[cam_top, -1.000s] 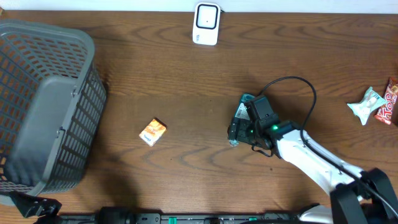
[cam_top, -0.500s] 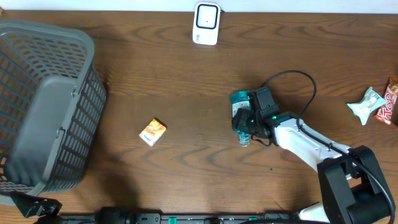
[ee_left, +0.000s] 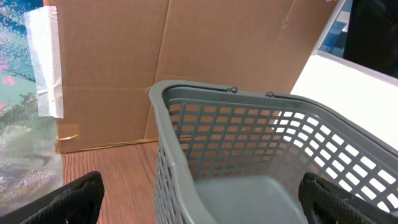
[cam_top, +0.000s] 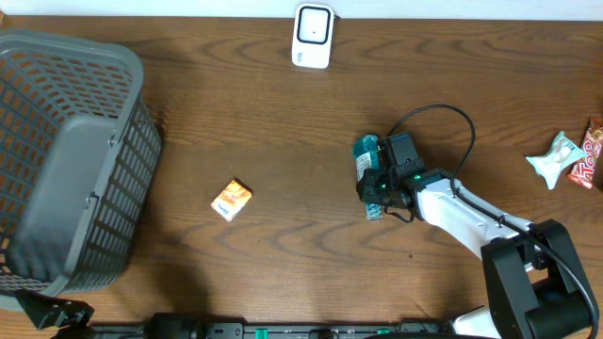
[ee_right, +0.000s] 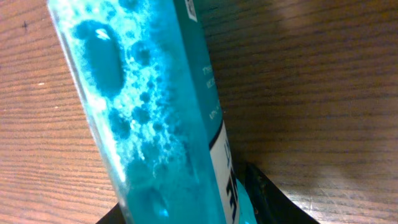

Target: Scan the item barcode

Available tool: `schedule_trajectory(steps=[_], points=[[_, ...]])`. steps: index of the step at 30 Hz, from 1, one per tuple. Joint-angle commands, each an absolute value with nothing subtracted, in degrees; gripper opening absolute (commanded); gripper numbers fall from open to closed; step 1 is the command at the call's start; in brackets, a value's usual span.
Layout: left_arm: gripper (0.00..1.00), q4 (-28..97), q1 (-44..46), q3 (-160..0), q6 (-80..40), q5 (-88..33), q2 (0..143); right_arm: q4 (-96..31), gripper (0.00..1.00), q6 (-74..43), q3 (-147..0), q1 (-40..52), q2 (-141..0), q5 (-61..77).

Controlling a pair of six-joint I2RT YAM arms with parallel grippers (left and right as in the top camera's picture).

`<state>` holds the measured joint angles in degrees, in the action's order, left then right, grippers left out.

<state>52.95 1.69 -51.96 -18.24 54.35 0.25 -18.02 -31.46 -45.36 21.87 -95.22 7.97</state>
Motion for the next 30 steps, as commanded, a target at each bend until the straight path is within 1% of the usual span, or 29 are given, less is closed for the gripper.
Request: schedule_trajectory(steps=[1, 2, 5, 9, 10, 12, 16, 20, 26, 28, 30], points=[[1.00, 53.1, 1.7, -51.7, -18.8, 55.1, 0.2, -20.3, 0.27, -28.1, -42.2, 21.8, -97.6, 7.6], [1.00, 53.1, 1.7, -51.7, -18.8, 55.1, 0.2, -20.5, 0.27, -27.3, -42.4, 21.8, -97.1, 7.6], [1.00, 53.1, 1.7, -51.7, -18.7, 55.1, 0.2, -21.6, 0.19, -23.7, -43.3, 21.9, -96.1, 7.7], [1.00, 53.1, 1.7, -51.7, -18.8, 55.1, 0.2, -22.8, 0.03, -19.6, -43.5, 22.6, -96.1, 8.4], [1.00, 53.1, 1.7, -51.7, -18.8, 55.1, 0.2, -22.9, 0.01, -18.3, -43.5, 22.6, -96.1, 9.8], [1.00, 53.0, 1.7, -51.7, -18.8, 55.1, 0.2, -22.0, 0.01, -15.9, -43.6, 22.4, -96.1, 15.5], [1.00, 53.0, 1.7, -51.7, -18.8, 55.1, 0.2, -20.3, 0.01, -7.2, -44.6, 21.0, -96.1, 31.8], [1.00, 53.0, 1.7, -51.7, -18.8, 55.1, 0.2, -20.3, 0.01, -0.2, -46.0, 19.0, -96.1, 45.0], [1.00, 52.8, 1.7, -51.7, -18.8, 55.1, 0.2, -17.6, 0.01, 3.5, -46.1, 17.2, -96.1, 55.1], [1.00, 52.8, 1.7, -51.7, -18.8, 55.1, 0.2, -16.9, 0.01, 3.5, -46.1, 17.3, -96.1, 54.7], [1.00, 52.8, 1.7, -51.7, -18.8, 55.1, 0.2, -17.4, 0.01, 2.9, -46.1, 17.4, -96.1, 51.2]])
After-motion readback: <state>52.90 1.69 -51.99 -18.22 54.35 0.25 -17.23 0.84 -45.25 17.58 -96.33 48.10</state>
